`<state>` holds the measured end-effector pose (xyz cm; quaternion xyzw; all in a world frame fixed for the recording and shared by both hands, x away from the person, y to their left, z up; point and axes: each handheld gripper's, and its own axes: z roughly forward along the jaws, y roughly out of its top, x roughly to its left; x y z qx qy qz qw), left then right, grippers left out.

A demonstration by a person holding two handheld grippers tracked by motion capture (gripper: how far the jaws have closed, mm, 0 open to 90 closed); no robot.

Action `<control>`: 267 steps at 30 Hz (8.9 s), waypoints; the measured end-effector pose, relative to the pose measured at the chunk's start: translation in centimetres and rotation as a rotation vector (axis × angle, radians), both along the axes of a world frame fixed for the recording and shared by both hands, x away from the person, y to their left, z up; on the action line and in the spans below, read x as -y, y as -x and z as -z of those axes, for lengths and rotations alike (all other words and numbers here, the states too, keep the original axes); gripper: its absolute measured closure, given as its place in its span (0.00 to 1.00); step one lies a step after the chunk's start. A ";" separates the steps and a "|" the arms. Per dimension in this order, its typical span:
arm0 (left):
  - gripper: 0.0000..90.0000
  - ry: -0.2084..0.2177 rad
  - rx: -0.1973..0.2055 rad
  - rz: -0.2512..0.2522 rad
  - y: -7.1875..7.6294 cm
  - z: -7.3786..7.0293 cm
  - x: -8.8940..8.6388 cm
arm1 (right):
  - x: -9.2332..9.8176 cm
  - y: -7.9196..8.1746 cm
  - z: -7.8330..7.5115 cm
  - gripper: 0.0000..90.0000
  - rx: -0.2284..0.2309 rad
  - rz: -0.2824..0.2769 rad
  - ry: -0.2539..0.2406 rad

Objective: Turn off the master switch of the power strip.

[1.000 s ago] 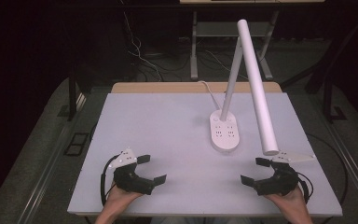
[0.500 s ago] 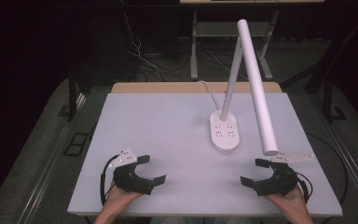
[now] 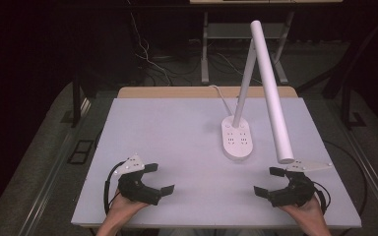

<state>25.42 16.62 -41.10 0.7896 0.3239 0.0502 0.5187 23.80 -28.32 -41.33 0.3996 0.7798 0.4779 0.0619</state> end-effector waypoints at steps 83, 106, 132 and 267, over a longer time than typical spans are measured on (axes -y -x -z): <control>0.00 -0.111 -0.022 0.097 -9.9 -5.8 7.3 | 0.1 -0.1 0.2 0.00 -0.010 0.000 0.012; 0.00 -0.157 -0.019 0.116 -13.2 -6.7 9.2 | 0.3 -0.1 0.3 0.00 -0.019 0.007 0.017; 0.01 -0.194 -0.013 0.127 -17.4 -7.9 12.1 | 0.5 -0.1 0.2 0.00 -0.010 0.015 0.012; 1.00 -0.172 -0.157 0.005 -23.1 1.9 20.4 | 0.5 -0.2 0.5 0.00 -0.026 -0.019 0.047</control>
